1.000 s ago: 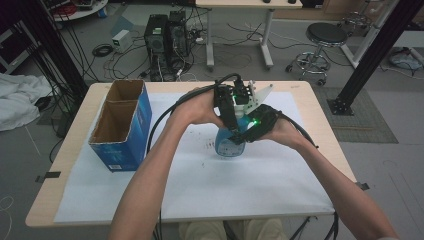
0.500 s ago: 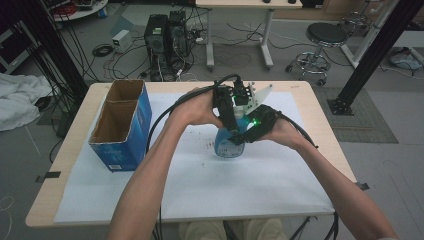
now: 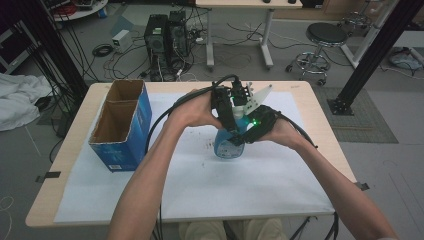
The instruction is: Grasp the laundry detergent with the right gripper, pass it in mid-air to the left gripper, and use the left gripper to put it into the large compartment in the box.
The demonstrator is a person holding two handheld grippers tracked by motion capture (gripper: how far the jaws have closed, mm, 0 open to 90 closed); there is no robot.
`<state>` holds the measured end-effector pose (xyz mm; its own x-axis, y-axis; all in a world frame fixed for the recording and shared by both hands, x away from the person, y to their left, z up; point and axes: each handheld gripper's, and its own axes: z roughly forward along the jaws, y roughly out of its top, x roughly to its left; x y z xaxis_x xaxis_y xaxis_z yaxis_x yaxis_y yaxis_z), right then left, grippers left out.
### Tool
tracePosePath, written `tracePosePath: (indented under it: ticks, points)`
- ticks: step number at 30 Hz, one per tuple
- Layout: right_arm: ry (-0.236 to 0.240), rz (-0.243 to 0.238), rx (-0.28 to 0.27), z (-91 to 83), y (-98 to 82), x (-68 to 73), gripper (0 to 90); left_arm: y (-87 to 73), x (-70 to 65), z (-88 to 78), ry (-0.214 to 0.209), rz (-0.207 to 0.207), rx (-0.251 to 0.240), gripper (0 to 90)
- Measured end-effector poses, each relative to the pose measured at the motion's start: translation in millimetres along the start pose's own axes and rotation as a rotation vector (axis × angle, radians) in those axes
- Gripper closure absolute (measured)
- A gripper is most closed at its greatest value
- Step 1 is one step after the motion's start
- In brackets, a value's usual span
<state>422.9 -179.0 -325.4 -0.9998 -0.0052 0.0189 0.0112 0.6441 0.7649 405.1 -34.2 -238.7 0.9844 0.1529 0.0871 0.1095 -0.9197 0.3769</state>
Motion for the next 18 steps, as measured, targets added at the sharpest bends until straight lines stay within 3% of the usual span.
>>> tracePosePath:
  ticks: [7,18]
  points:
    - [0.008,0.026,-0.024,-2.1,0.4,-0.7,36.7,-1.2,0.7,2.9,0.003,-0.005,0.018,37.6]
    - [-0.013,0.011,0.022,0.1,-2.1,-2.3,31.8,-3.4,0.6,0.1,0.0,-0.01,0.012,37.6]
